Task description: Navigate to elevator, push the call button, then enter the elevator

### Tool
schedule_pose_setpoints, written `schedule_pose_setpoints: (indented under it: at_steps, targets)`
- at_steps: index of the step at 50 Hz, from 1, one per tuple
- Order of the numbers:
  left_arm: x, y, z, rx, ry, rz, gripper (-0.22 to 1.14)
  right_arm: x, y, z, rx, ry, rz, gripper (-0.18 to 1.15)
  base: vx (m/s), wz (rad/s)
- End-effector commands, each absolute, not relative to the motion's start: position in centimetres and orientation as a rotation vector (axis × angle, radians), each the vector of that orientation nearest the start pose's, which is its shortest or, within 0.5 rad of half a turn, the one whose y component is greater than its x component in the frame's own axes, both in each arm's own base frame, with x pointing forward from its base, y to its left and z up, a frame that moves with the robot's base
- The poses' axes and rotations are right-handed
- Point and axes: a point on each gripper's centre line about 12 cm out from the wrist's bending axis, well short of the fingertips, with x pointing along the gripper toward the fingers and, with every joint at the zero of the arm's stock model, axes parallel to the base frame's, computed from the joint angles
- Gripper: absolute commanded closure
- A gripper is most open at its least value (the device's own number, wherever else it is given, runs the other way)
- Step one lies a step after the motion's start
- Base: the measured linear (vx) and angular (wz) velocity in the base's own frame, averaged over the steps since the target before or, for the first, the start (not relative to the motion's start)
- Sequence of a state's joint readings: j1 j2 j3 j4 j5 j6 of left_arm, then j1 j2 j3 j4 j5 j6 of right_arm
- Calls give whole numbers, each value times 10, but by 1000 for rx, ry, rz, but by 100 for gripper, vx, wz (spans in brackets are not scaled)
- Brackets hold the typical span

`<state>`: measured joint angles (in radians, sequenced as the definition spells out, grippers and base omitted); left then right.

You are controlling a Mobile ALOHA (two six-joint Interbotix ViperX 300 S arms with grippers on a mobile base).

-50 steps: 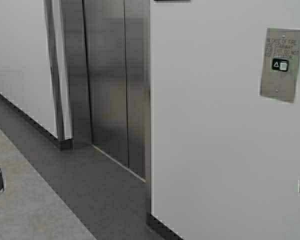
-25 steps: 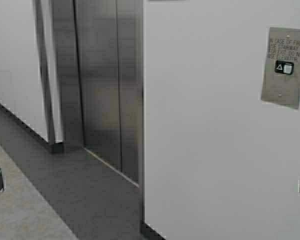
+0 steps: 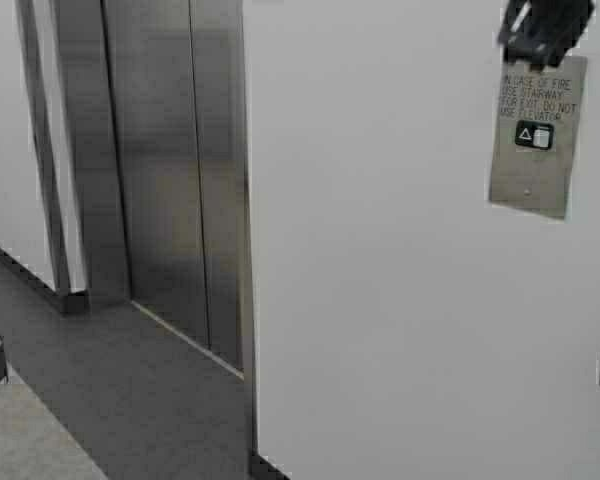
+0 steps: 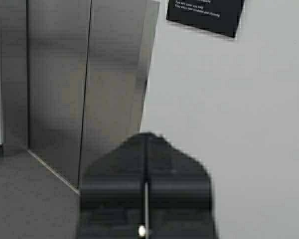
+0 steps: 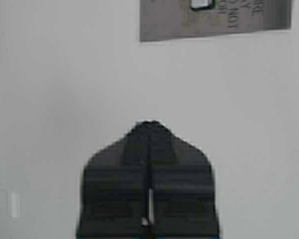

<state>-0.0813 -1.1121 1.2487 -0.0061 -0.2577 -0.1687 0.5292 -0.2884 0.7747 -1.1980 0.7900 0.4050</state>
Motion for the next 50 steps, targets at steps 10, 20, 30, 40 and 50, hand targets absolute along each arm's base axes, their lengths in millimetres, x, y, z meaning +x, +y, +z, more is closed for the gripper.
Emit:
schedule_pose_setpoints:
  at_steps: [10,20,30,40,50]
  targets:
    - [170,-13,295,-197,-141,-91,89,337,114,165,-1257,724,-122,92,3,-4]
    - [169,-13,296,-216,-146,-89,89,365,133,136,-1280,743,-123,92,1,-1]
    - [168,-13,296,-216,-149,-89,89,388,126,132,-1288,727,-159,92,0,0]
    - [168,-13,296,-216,-149,-89,89,414,97,131,-1284,730,-206,92,2,0]
    - [169,-13,294,-211,-141,-88,89,437,85,129,-1267,724,-208,92,3,0]
